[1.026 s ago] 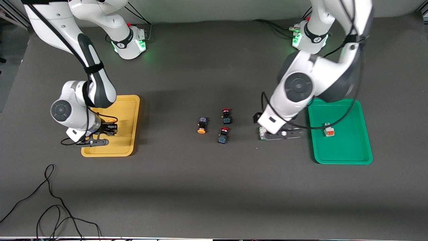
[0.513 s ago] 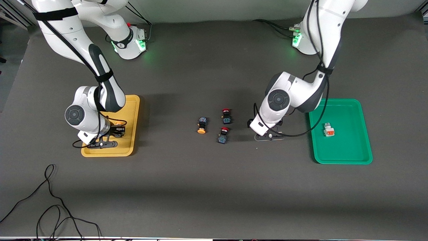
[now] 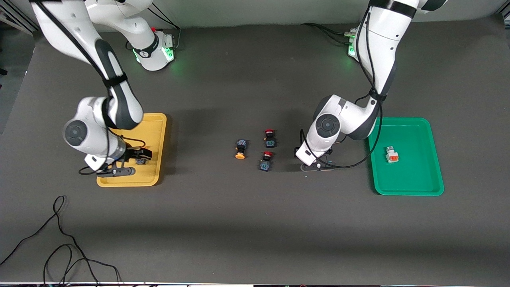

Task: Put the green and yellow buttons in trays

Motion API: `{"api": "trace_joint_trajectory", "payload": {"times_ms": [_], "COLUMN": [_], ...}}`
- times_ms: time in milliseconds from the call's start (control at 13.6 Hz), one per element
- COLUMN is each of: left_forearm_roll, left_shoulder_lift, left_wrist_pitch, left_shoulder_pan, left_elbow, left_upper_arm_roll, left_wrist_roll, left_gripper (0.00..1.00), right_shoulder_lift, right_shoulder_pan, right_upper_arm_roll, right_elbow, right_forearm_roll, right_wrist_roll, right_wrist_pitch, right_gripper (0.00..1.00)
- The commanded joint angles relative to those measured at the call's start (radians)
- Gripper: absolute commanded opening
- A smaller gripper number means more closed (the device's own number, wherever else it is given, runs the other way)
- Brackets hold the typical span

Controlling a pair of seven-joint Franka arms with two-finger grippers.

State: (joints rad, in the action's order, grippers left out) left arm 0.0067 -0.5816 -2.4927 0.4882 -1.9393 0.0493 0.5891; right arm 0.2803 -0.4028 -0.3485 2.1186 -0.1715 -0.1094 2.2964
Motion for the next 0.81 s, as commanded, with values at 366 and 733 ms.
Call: {"api": "trace_joint_trajectory", "payload": {"times_ms": [366, 733], "left_forearm_roll": [0.003, -0.071], "left_shoulder_lift": [0.089, 0.294], "left_wrist_pitch": [0.246, 0.584], "left_shoulder_pan": [-0.026, -0.141], "left_elbow": [0.116, 0.238], "left_upper_arm_roll": [-0.014, -0.009], "left_wrist_roll": [0.015, -0.024], "left_gripper": [0.11, 0.11], "right_shoulder_lift": [-0.032, 0.213], "right_shoulder_pan": [-0.149, -0.344], "right_upper_arm_roll": [0.009, 0.011], "right_elbow": [-0.281, -0.526], "right_forearm_roll": [-0.023, -0.023], "right_wrist_roll": [0.379, 0.684], "right_wrist_pitch": [-0.313, -0.311], "right_gripper": [1.0, 1.0]}}
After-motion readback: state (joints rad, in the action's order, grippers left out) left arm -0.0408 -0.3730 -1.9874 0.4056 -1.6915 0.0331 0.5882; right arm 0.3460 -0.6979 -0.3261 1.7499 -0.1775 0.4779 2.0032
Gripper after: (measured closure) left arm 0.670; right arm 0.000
